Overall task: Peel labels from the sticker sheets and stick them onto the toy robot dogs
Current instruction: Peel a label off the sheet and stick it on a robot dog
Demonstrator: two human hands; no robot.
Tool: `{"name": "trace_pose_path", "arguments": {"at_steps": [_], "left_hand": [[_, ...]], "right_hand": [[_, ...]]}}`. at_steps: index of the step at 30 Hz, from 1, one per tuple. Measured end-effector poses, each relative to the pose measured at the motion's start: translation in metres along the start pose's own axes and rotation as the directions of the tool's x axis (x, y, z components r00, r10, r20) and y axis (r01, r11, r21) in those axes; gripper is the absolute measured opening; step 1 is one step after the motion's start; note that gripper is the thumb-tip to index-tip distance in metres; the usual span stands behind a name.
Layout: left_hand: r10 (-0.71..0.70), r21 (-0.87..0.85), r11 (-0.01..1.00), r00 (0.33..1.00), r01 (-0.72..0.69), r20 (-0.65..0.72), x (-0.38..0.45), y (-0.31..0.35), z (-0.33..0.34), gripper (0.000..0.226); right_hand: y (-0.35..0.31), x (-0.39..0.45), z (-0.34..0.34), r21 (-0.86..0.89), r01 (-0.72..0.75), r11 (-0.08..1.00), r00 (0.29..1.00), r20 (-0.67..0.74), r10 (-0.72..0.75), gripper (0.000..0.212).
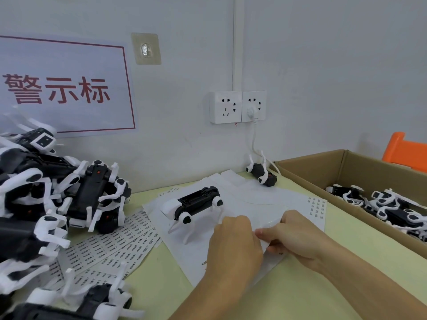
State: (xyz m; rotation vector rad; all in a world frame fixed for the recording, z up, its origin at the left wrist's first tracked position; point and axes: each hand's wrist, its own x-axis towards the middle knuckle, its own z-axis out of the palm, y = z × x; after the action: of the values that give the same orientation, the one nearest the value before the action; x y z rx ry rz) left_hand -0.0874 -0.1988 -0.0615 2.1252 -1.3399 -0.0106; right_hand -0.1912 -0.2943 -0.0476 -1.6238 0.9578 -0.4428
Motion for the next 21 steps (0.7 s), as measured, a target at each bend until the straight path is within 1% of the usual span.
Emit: {"name": "trace_pose_path", "arguments": {"at_steps": [2,4,6,7,9,10,11,12,13,14,16,18,20,21], "left_hand": [[0.023,0.067,0.997,1.000,-0.025,0.021,0.000,0.002,-0.001,0.025],[0.078,0.162,0.983,0.995,-0.087,0.059,0.000,0.004,-0.002,0.036],[0.145,0.252,0.954,0.986,-0.161,0.083,-0.002,0.006,-0.005,0.041],[0.211,0.288,0.932,0.976,-0.220,0.062,-0.003,0.008,-0.006,0.044],[0.265,0.341,0.896,0.958,-0.285,0.106,-0.004,0.013,-0.017,0.052],[0.274,0.363,0.881,0.953,-0.303,0.130,-0.003,0.013,-0.018,0.050],[0.267,0.359,0.883,0.953,-0.302,0.144,-0.003,0.013,-0.017,0.041],[0.263,0.358,0.887,0.957,-0.291,0.126,-0.002,0.007,-0.011,0.033],[0.236,0.330,0.905,0.963,-0.267,0.131,-0.001,0.003,-0.008,0.032],[0.197,0.300,0.926,0.970,-0.231,0.140,0.001,0.003,-0.009,0.034],[0.174,0.228,0.954,0.980,-0.193,0.100,0.004,0.001,-0.008,0.034],[0.121,0.118,0.984,0.988,-0.132,0.094,0.005,0.000,-0.007,0.026],[0.078,0.028,0.996,0.992,-0.081,0.096,0.006,-0.004,-0.004,0.017],[0.061,-0.025,0.998,0.993,-0.058,0.097,0.006,-0.005,-0.003,0.017]], "right_hand": [[0.001,0.001,0.000,-0.014,0.013,1.000,1.000,-0.005,-0.014,0.026],[0.001,0.001,0.001,-0.037,0.025,0.999,1.000,-0.009,-0.025,0.024],[-0.001,0.000,0.001,-0.048,0.034,0.998,0.999,-0.005,-0.034,0.027],[-0.001,0.000,0.001,-0.051,0.042,0.998,0.999,0.002,-0.042,0.026],[0.000,0.000,0.000,-0.060,0.051,0.997,0.999,0.012,-0.050,0.018],[0.000,-0.001,-0.001,-0.060,0.052,0.997,0.999,0.018,-0.051,0.012],[-0.001,-0.001,-0.001,-0.055,0.052,0.997,0.998,0.027,-0.050,0.015],[0.000,0.000,-0.002,-0.046,0.052,0.998,0.998,0.035,-0.050,0.021],[0.001,0.001,-0.002,-0.039,0.053,0.998,0.998,0.038,-0.051,0.024],[0.003,0.003,-0.003,-0.041,0.054,0.998,0.998,0.035,-0.053,0.020],[0.004,0.005,-0.004,-0.034,0.048,0.998,0.998,0.034,-0.047,0.014],[0.005,0.006,-0.005,-0.008,0.028,1.000,0.999,0.034,-0.028,0.019],[0.005,0.007,-0.007,0.006,0.015,1.000,0.999,0.045,-0.016,0.016],[0.005,0.007,-0.008,0.012,0.008,1.000,0.998,0.055,-0.008,0.015]]}}
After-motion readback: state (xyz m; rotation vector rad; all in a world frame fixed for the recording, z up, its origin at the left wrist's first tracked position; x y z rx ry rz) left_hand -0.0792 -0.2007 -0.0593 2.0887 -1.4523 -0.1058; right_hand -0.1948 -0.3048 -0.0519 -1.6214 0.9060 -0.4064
